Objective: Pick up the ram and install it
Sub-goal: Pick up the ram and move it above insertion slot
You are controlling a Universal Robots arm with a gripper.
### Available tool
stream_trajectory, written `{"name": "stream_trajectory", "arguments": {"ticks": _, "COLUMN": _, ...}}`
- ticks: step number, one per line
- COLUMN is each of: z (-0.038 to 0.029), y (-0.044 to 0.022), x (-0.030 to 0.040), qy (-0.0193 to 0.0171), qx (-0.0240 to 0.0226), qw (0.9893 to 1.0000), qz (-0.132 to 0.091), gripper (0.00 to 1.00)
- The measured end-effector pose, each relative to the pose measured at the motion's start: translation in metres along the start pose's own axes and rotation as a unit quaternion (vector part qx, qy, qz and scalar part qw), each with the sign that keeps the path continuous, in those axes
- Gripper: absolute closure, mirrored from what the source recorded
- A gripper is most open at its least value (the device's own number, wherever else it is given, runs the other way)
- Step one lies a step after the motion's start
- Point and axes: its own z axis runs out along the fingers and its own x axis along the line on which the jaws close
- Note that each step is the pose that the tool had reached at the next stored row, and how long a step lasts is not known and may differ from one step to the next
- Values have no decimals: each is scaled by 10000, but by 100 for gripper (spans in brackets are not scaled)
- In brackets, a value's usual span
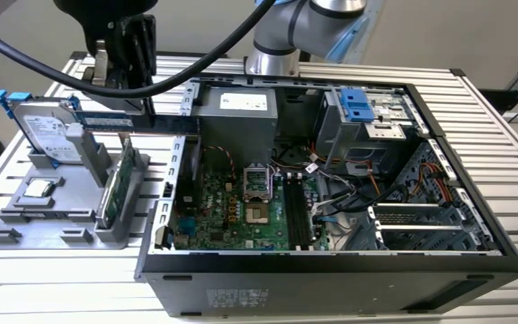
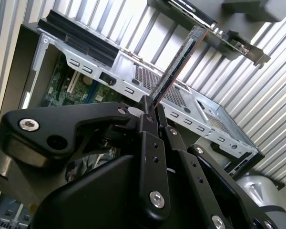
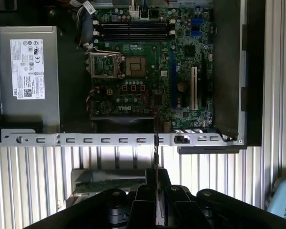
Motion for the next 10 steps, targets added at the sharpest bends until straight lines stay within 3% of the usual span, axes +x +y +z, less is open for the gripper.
{"name": "stream_trajectory", "arguments": {"ticks": 10, "z": 1, "y": 101, "x": 5, "qy": 0, "qx": 0, "qw": 10000, "qz": 0, "gripper": 100}}
